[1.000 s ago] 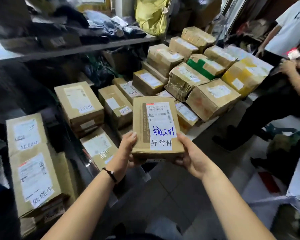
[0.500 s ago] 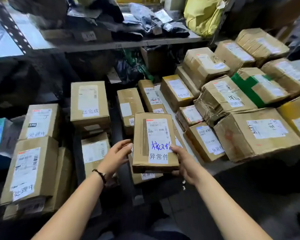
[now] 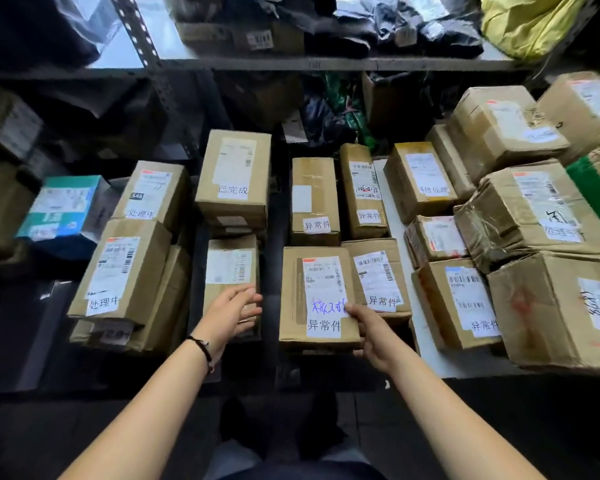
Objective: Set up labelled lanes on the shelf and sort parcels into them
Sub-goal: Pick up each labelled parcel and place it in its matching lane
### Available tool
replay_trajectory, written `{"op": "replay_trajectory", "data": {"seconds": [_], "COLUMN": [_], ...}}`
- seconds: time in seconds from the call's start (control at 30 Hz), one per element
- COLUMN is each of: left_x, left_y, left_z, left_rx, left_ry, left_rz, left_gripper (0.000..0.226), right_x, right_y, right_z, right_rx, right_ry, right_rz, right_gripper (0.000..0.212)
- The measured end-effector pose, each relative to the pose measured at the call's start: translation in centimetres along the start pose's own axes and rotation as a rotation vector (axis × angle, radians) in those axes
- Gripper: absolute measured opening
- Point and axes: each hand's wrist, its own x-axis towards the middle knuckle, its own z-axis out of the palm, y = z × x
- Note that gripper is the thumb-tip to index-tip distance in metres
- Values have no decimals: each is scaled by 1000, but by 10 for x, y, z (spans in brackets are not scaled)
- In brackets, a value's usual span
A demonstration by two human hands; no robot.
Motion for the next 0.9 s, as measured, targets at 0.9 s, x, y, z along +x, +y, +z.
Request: {"op": "replay_trajectory", "data": {"seconds": [0.9], "left_x": [-65], "left_y": [-28], "left_z": [-105], "left_rx": [542], "left_ry": [283], "left_rz": [486], "left_gripper": [35], "right_x": [-62], "right_y": [-56], "right_z": [162], "right_rx": [-1054], "right_ry": [-156], "right_rz": [-951], "right_gripper": [58]}}
